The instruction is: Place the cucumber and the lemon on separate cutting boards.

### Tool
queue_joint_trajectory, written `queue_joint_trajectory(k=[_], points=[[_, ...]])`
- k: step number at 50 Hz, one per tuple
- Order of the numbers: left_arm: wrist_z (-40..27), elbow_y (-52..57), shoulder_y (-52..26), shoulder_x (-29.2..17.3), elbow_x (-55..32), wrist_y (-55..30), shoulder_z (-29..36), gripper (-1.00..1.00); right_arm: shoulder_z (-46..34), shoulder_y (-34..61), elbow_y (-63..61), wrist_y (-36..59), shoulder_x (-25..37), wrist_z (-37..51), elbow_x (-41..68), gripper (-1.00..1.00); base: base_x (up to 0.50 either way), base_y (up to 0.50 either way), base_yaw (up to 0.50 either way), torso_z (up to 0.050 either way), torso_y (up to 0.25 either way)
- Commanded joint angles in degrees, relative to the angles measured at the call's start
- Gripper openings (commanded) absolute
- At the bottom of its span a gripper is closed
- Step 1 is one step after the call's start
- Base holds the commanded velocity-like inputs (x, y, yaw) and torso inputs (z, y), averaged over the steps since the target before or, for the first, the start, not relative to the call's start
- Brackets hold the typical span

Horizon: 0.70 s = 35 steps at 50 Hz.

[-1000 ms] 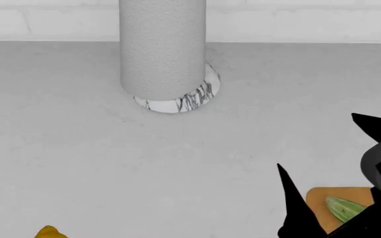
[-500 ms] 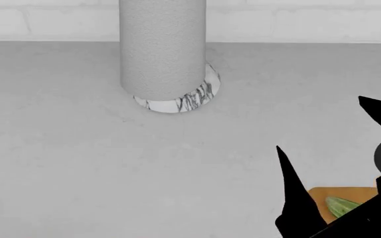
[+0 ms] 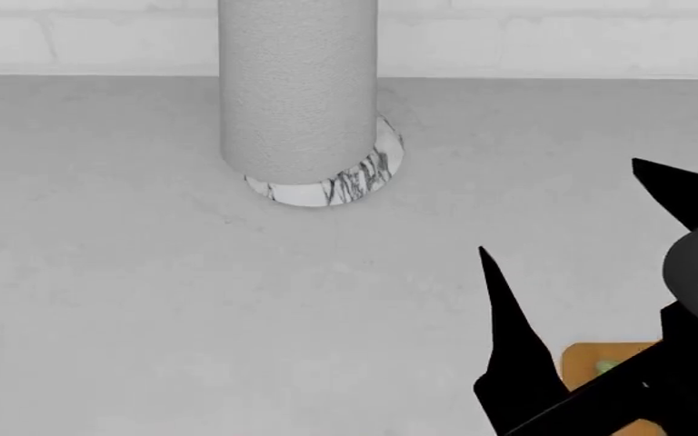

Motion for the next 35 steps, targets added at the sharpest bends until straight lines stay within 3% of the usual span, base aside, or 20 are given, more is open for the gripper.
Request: queue_joint_trajectory(k=[1,8,13,25,35], points=[[14.3,-6.1,2.3,-0.8,21.2,5.2,5.3,-1.0,0.2,1.7,0.7,2.8,-3.0,0.6,0.1,1.0,0.0,0.0,0.0,0.0,0.0],[15.0,-11.7,-3.4,-1.7,25.7,9.5,16.6,-1.0,0.2,0.7,0.4,1.8,-2.5,0.8,0.1,1.0,0.0,0.0,0.0,0.0,0.0],[16.4,-13.1,-3.7,-1.1,27.7,11.3,20.7,-1.0,-0.5,-1.0,1.5,0.8,-2.6,0.1,-1.8,1.0,0.0,0.0,0.0,0.0,0.0],[18.4,-10.9,3.0,0.2,27.7,11.0,18.9,-1.0,0.1,-0.4,1.7,1.3,-2.5,-0.1,-1.4,1.0,0.0,0.0,0.0,0.0,0.0],[18.2,-11.3,2.3,0.1,26.6,10.6,19.6,-1.0,-0.5,-3.2,1.9,-1.3,-1.5,-0.6,-3.0,1.0,0.0,0.0,0.0,0.0,0.0]])
